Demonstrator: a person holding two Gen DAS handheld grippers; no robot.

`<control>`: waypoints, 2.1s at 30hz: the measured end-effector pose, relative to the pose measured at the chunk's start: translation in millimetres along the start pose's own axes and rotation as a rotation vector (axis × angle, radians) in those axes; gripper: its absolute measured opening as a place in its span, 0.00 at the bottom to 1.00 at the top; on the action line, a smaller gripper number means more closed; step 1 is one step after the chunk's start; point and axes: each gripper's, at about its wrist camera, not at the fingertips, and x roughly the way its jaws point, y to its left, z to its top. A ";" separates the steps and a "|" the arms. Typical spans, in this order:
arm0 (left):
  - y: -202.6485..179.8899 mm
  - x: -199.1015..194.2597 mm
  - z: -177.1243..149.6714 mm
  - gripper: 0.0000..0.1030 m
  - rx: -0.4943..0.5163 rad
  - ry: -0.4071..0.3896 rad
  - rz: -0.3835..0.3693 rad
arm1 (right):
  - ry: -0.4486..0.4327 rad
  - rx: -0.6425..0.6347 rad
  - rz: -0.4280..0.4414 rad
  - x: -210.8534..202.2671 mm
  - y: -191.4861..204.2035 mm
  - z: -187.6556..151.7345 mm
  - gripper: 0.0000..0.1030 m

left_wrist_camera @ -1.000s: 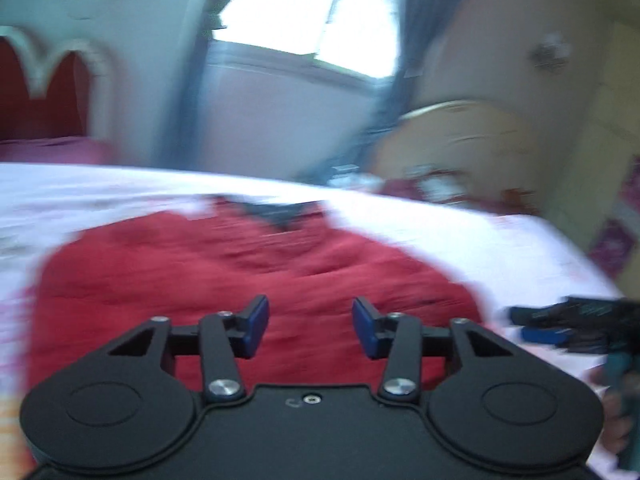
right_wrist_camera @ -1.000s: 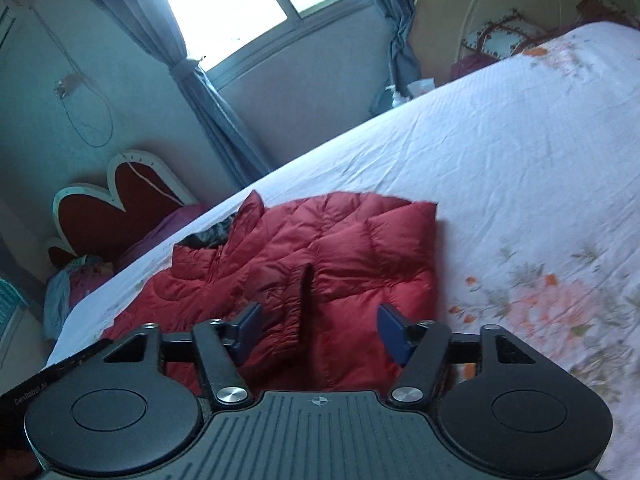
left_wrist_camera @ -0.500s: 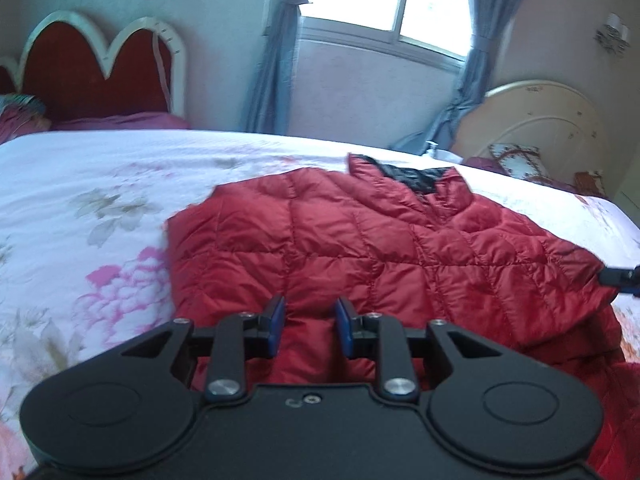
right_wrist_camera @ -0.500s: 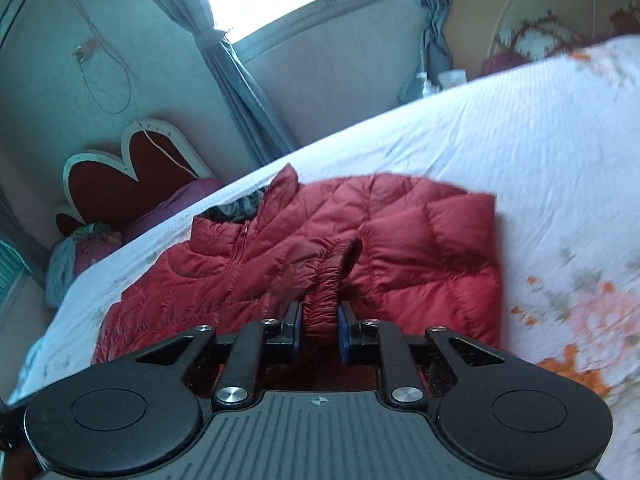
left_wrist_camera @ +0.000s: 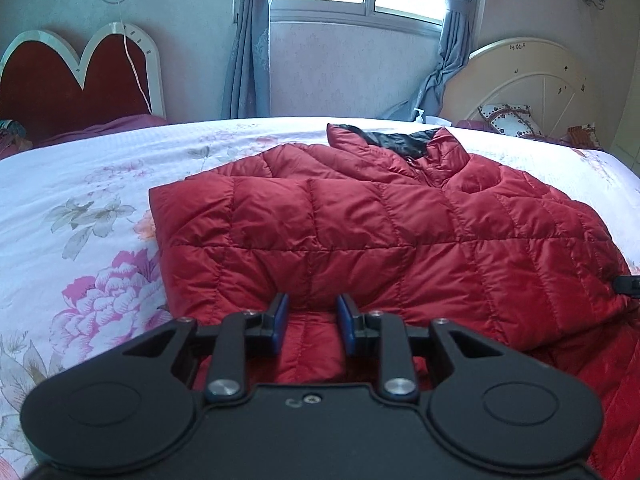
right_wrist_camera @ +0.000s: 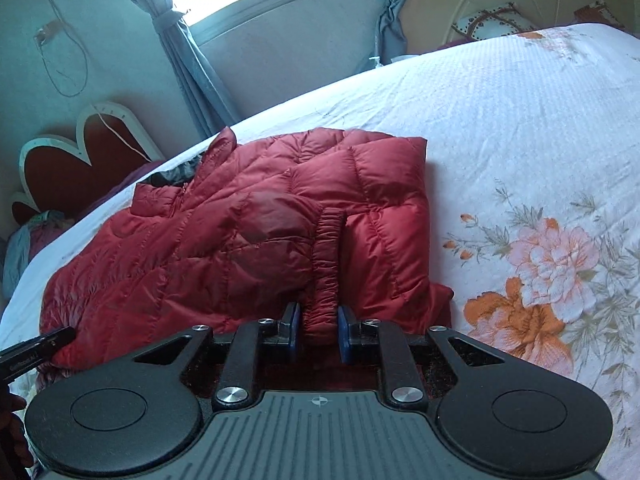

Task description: Fold large clothes

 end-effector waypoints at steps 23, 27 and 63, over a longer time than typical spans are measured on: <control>42.6 60.1 41.7 0.49 -0.033 0.016 0.000 | -0.005 -0.286 -0.053 96.8 47.7 42.7 0.29; 38.9 50.2 49.7 0.47 -0.039 0.036 0.014 | 0.012 -0.286 -0.077 84.4 56.4 52.5 0.29; -30.7 -9.7 -16.2 0.80 0.083 0.032 0.003 | 0.046 -0.363 -0.131 36.3 96.7 -25.2 0.55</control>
